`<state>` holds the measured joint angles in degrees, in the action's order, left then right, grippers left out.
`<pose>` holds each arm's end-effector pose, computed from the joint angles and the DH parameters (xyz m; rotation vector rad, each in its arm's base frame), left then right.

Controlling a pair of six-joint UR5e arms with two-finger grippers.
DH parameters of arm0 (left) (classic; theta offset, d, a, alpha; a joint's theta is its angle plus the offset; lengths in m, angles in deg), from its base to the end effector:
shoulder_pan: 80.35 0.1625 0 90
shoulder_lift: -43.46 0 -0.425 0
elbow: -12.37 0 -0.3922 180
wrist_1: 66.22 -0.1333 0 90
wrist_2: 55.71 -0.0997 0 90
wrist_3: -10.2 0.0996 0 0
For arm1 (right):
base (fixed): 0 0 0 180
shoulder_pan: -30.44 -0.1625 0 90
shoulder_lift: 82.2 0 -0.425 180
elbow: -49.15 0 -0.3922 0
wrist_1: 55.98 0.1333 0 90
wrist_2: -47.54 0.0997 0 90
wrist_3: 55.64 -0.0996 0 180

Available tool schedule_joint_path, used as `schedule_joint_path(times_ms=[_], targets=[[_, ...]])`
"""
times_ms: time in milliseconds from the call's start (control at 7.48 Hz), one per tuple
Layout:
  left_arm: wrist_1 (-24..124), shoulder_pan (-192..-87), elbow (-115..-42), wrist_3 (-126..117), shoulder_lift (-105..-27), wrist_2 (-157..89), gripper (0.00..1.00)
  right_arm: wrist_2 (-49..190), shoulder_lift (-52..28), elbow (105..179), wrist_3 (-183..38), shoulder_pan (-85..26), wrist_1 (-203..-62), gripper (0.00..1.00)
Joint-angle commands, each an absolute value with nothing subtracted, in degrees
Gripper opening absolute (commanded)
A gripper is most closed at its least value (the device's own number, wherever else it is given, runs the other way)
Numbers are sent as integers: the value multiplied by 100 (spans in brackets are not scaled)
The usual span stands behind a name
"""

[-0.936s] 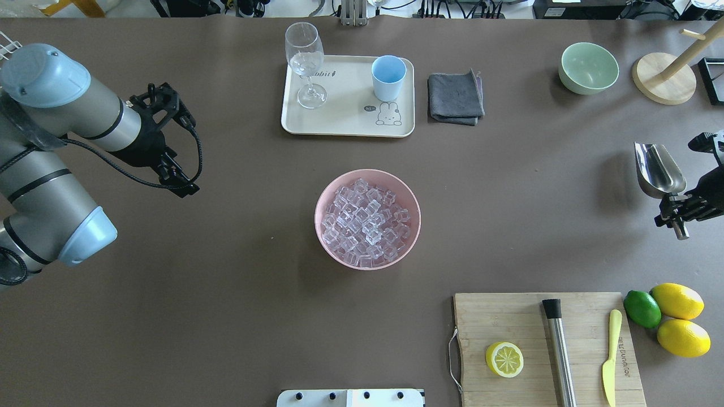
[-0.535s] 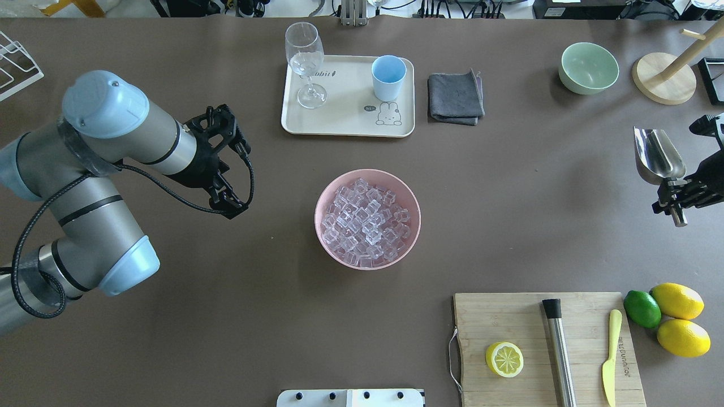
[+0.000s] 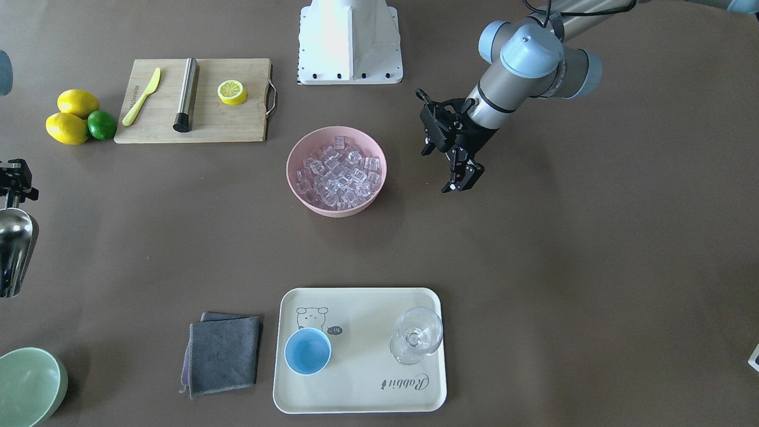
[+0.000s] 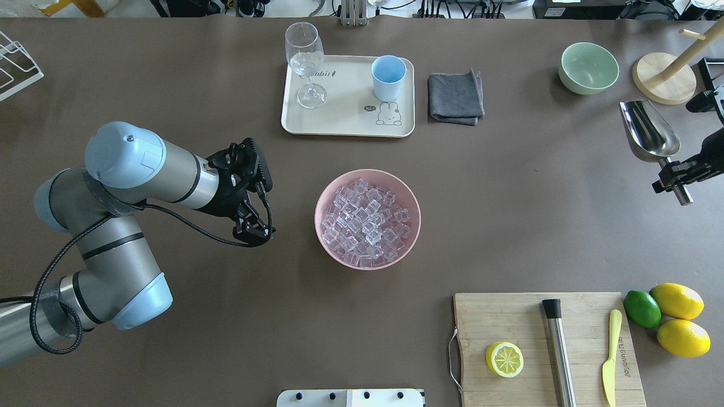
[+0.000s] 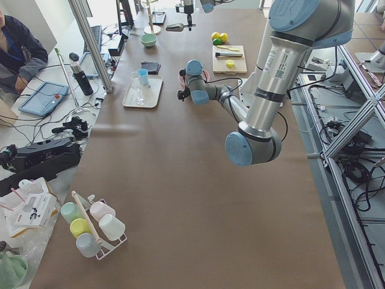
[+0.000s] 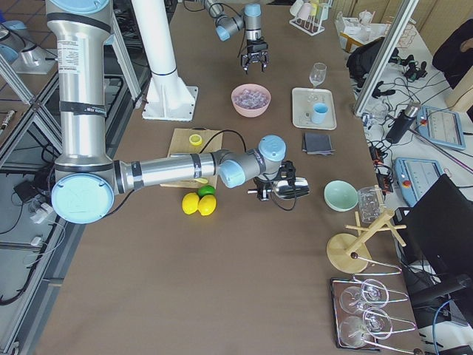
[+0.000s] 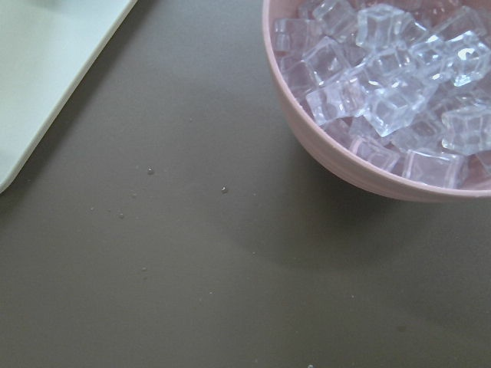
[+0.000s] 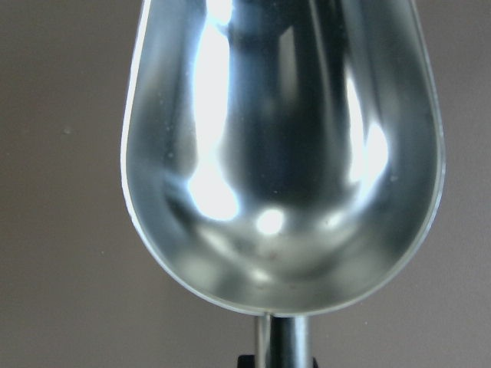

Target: Put ice in cup with scoop

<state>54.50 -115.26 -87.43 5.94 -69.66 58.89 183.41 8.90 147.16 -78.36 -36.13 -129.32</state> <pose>0.4571 -0.4310 0.2911 0.7969 0.9179 1.0190 -0.1422 -0.4836 0.5639 0.0487 -0.8785 -0.1762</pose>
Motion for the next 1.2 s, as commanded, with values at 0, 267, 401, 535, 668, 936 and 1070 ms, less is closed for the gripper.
schedule_joint_path(times_ms=[0, 267, 401, 535, 668, 936, 1070], targets=[[6590, -11358, -8416, 625, -6992, 5872, 98, 17765, 727, 14994, -6036, -3671, -12971, 0], [7428, -11322, -7968, 668, -7079, 5890, 98, 17438, 797, 15197, -4526, -3662, -12998, 0], [7545, -11287, -7635, 1260, -7289, 5942, 98, 17115, 797, 15381, -3874, -3627, -13129, 0], [7607, -11270, -7318, 1727, -7500, 5943, 98, 16702, 728, 15765, -3258, -3409, -13582, 0], [7860, -11148, -7019, 1750, -7684, 5890, 98, 16472, 318, 16178, -2887, -3172, -14596, 0], [7950, -11042, -6719, 1741, -7957, 5890, 98, 16023, -832, 16402, -2261, -2636, -16322, 0], [7994, -10963, -6665, 1741, -7985, 5890, 98, 15900, -1124, 16393, -1772, -2486, -16607, 0]])
